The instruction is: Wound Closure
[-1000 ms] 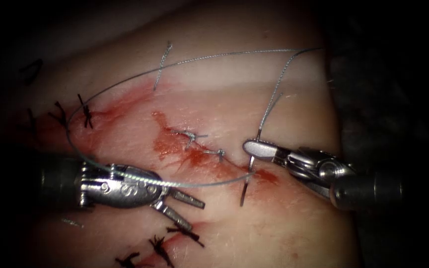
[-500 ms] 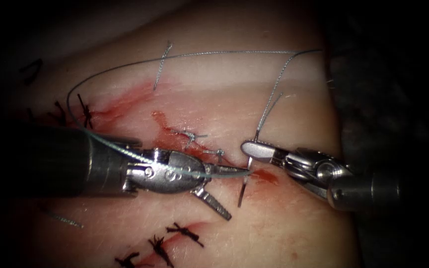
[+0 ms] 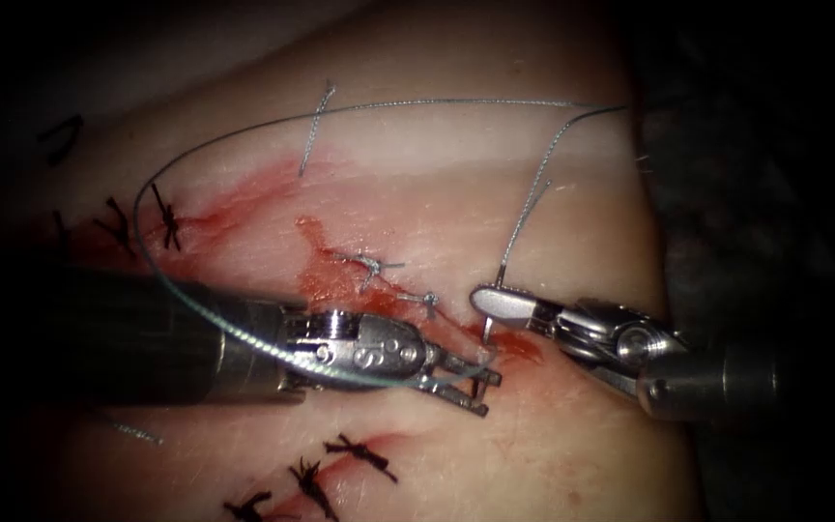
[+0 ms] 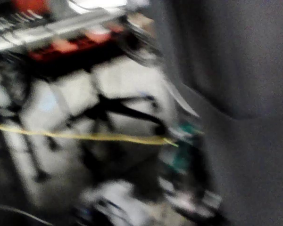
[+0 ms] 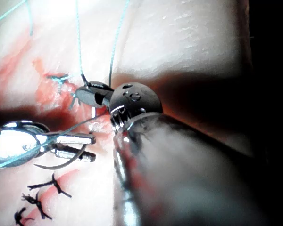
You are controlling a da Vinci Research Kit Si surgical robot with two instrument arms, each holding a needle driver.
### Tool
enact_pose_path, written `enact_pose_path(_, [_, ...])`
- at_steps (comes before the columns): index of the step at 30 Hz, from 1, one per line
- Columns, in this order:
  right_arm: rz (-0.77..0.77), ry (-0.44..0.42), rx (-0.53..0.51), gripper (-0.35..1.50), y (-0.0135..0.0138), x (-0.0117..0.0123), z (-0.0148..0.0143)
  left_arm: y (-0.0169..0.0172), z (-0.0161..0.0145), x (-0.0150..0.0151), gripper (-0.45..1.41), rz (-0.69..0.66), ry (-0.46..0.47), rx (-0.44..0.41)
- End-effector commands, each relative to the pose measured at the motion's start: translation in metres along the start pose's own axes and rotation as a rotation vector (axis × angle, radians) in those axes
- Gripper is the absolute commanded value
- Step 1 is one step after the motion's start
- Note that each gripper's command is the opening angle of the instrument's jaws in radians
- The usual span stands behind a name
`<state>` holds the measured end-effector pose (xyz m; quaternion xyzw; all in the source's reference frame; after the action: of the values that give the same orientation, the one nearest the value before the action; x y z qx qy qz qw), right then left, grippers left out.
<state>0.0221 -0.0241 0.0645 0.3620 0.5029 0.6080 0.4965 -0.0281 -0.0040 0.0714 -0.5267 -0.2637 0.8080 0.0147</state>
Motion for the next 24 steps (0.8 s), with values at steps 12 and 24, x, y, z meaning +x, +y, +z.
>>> enact_pose_path(12, [-0.727, 0.081, -0.014, 1.30, -0.0023, 0.0023, 0.0024, 0.0016, -0.0035, 0.0048, -0.45, -1.059, 0.334, -0.200])
enact_pose_path(24, [-0.809, 0.157, -0.099, 1.20, -0.0054, 0.0083, 0.0012, 0.0069, -0.0145, 0.0107, -0.45, -2.012, 0.268, -0.559])
